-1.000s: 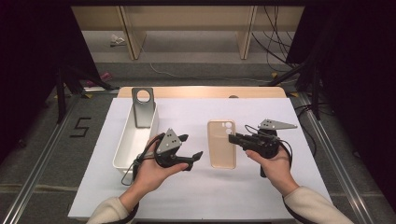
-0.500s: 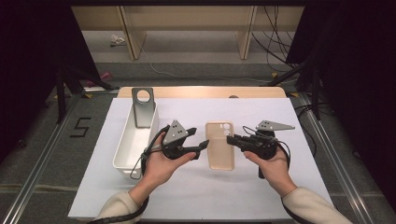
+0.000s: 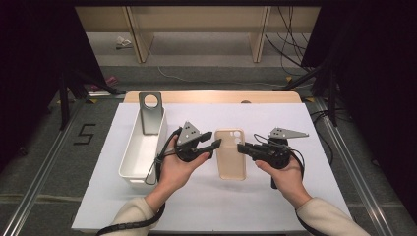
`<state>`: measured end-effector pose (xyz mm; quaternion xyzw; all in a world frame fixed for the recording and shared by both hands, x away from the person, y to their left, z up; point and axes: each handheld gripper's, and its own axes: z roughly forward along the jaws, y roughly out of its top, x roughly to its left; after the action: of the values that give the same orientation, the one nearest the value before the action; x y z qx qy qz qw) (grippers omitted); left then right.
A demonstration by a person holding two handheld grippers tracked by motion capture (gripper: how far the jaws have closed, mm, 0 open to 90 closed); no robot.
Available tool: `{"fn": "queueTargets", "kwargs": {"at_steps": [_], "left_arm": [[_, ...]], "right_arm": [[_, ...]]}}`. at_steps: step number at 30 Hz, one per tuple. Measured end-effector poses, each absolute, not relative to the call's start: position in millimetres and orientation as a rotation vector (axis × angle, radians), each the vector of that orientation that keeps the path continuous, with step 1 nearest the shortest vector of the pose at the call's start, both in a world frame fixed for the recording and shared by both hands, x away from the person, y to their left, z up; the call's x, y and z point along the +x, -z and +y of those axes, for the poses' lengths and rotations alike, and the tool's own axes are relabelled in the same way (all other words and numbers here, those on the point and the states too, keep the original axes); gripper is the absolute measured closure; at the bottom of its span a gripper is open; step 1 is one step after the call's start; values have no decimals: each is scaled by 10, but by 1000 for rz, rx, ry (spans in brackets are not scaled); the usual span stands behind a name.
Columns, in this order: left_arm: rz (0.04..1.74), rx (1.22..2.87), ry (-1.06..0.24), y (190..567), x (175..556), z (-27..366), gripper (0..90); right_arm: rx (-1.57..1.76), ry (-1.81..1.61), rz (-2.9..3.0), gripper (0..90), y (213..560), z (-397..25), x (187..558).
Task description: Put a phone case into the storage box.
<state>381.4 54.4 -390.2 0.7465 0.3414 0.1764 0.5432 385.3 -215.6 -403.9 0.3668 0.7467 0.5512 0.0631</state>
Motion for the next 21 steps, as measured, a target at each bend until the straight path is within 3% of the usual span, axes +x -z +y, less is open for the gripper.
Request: {"fn": "queueTargets", "kwargs": {"at_steps": [21], "left_arm": [[876,1713,-420,3886,3803,534,800]], "right_arm": [[1094,-1660,2269,814,4050,-2117,3836]]}}
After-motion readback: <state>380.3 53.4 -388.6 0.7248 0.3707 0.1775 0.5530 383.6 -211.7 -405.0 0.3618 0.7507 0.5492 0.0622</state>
